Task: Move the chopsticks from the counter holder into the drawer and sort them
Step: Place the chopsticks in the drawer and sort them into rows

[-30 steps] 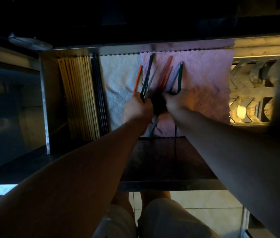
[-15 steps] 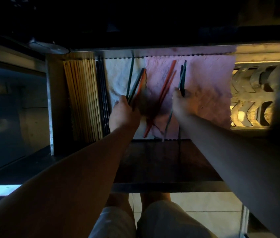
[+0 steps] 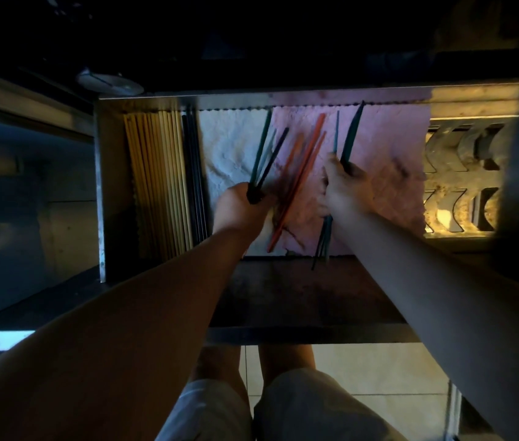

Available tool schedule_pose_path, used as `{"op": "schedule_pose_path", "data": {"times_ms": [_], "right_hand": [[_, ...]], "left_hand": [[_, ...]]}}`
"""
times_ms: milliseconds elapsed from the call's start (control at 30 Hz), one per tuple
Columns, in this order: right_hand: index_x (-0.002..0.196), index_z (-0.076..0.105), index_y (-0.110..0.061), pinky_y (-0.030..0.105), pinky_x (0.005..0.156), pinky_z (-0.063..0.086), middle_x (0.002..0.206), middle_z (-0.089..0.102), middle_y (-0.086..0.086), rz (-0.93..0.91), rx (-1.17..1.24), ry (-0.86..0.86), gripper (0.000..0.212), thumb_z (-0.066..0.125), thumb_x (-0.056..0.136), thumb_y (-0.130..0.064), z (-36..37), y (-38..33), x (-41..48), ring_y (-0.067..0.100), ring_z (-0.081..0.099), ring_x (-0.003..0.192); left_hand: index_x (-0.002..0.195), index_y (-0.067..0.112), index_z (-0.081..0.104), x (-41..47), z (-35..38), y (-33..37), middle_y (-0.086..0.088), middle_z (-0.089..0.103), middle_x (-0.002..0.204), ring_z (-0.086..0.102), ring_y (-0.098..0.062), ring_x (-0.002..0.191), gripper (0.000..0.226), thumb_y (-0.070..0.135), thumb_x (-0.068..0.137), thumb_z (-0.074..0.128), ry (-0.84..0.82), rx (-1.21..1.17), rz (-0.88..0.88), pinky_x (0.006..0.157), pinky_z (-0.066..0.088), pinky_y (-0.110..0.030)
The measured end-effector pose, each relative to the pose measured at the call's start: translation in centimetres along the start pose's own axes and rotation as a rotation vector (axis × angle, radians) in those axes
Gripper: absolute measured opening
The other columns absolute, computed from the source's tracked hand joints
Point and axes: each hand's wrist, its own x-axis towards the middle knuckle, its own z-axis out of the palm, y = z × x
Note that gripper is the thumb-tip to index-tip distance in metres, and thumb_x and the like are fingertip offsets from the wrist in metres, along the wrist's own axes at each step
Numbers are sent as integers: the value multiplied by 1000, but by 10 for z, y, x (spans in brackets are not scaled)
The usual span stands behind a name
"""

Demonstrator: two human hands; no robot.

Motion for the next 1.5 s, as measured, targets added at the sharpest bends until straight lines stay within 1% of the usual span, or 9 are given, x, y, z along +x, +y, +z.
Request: {"op": "schedule_pose_path", "data": {"times_ms": [433, 533, 667, 767, 833, 1000, 1100, 1233, 1500], "right_hand": [[75, 60, -10, 20, 37, 42, 54, 54, 4, 172, -51, -367, 31, 46, 100, -20, 62, -10, -31, 12, 50, 33], [76, 63, -11, 29, 50, 50, 57, 60, 4, 172, -130, -373, 25, 51, 96, -17, 85, -4, -33, 19, 60, 47], [86, 67, -7, 38, 72, 57, 72, 62, 8, 95, -296, -337, 10, 60, 90, -12, 108, 1, -37, 31, 66, 77], [107, 62, 10, 12, 37, 42, 72, 52, 16, 57, -326, -273, 20, 55, 89, 6, 117, 0, -43, 8, 56, 43], [109, 61, 7, 9, 30, 30, 80, 54, 21, 17, -359, -237, 21, 54, 88, 10, 120, 0, -44, 17, 49, 48], [126, 57, 2, 4, 48, 36, 125, 62, 19, -80, -452, -89, 38, 63, 89, -5, 128, 5, -33, 28, 60, 109], [111, 69, -8, 17, 73, 42, 112, 70, 10, -165, -561, -4, 30, 69, 84, -22, 128, 11, -27, 23, 65, 104], [100, 73, -9, 26, 80, 51, 98, 70, 7, -194, -495, 50, 30, 66, 83, -33, 126, 19, -26, 20, 66, 90], [112, 71, -14, 19, 81, 43, 116, 69, 7, -188, -587, 106, 28, 60, 90, -27, 117, 26, -24, 24, 65, 106]], "left_hand": [[106, 18, 54, -4, -33, -19, -5, 61, 84, 58, -19, 68, 19, 27, 103, 37, 30, -260, -172, 58, 51, -35], [109, 20, 52, 1, -44, -33, -7, 64, 92, 64, -25, 82, 13, 27, 101, 44, 4, -322, -246, 80, 58, -48], [115, 22, 59, 8, -51, -50, -2, 70, 99, 70, -23, 88, 27, 24, 88, 64, -56, -234, -277, 76, 60, -44], [110, 22, 64, 9, -53, -57, 1, 71, 96, 70, -19, 87, 28, 20, 83, 67, -50, -150, -286, 70, 60, -34], [109, 21, 64, 9, -52, -57, 1, 71, 96, 69, -18, 87, 25, 19, 84, 67, -46, -138, -311, 72, 59, -33], [117, 14, 58, 3, -58, -45, -5, 67, 108, 66, -23, 97, 29, 14, 89, 63, -31, -127, -304, 77, 57, -33], [125, 12, 50, -2, -65, -38, -10, 61, 120, 61, -26, 108, 37, 7, 90, 61, -52, -97, -314, 82, 51, -33], [131, 12, 43, -4, -72, -34, -12, 53, 131, 55, -30, 117, 49, 10, 87, 65, -85, -1, -323, 90, 50, -38], [152, 25, 19, -1, -84, -44, 3, 4, 163, 6, -30, 148, 74, 23, 90, 59, -195, 692, 246, 117, 22, -49]]}}
